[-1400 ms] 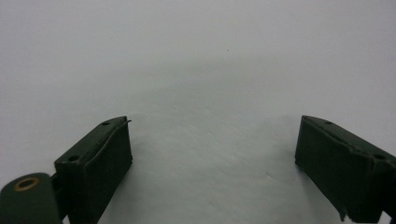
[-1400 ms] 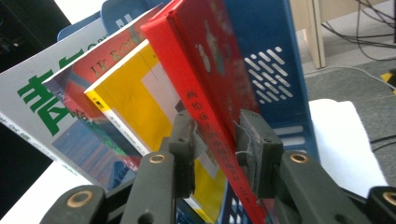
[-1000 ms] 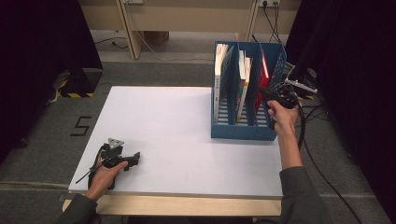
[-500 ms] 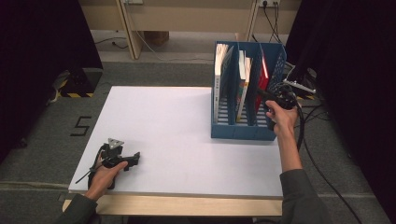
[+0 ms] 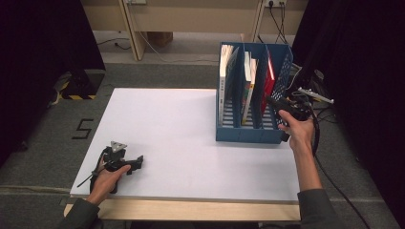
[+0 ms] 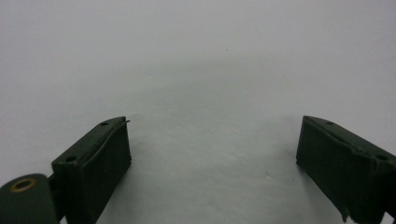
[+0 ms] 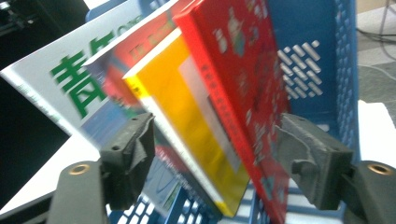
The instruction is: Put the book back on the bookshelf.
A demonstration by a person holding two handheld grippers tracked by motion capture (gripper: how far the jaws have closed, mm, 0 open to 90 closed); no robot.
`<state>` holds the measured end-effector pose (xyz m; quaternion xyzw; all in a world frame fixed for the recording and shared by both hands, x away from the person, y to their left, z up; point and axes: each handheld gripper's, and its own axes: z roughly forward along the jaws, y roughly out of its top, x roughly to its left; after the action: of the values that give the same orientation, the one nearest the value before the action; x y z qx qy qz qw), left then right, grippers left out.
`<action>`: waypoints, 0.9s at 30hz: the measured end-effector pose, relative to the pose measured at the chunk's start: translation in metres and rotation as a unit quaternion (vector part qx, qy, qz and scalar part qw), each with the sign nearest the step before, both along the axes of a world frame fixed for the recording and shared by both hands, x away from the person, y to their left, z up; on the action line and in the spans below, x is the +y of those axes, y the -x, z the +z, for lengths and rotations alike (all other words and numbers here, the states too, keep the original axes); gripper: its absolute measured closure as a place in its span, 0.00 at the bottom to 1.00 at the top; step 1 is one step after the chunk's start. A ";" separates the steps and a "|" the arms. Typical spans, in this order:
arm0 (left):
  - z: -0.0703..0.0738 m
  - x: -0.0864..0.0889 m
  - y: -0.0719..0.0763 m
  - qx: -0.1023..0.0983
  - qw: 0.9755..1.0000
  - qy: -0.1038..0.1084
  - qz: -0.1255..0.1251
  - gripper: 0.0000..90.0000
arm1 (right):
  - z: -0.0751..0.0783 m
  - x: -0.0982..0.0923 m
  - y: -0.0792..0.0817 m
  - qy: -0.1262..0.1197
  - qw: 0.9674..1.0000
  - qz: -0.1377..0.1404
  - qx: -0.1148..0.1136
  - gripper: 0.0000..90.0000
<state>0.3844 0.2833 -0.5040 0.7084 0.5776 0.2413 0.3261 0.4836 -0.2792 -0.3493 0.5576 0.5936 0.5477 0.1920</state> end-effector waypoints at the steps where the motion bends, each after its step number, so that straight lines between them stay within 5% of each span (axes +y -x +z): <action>1: 0.000 0.000 0.000 0.000 1.000 0.000 0.000 0.10 | 0.000 0.001 0.003 0.002 1.000 0.005 0.002 0.30; 13: 0.000 0.001 0.000 0.001 1.000 0.002 -0.004 0.09 | -0.010 0.019 0.035 0.050 0.998 0.020 -0.021 0.17; 20: 0.000 0.002 0.000 0.003 1.000 0.000 -0.010 0.09 | -0.020 0.028 0.048 0.025 0.999 0.020 -0.008 0.17; 27: 0.000 0.002 0.000 0.003 1.000 -0.001 -0.011 0.09 | -0.029 0.043 0.060 0.043 0.999 0.017 -0.010 0.17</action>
<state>0.3841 0.2852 -0.5036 0.7157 0.5705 0.2359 0.3267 0.4235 -0.2358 -0.3779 0.5333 0.6238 0.5303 0.2128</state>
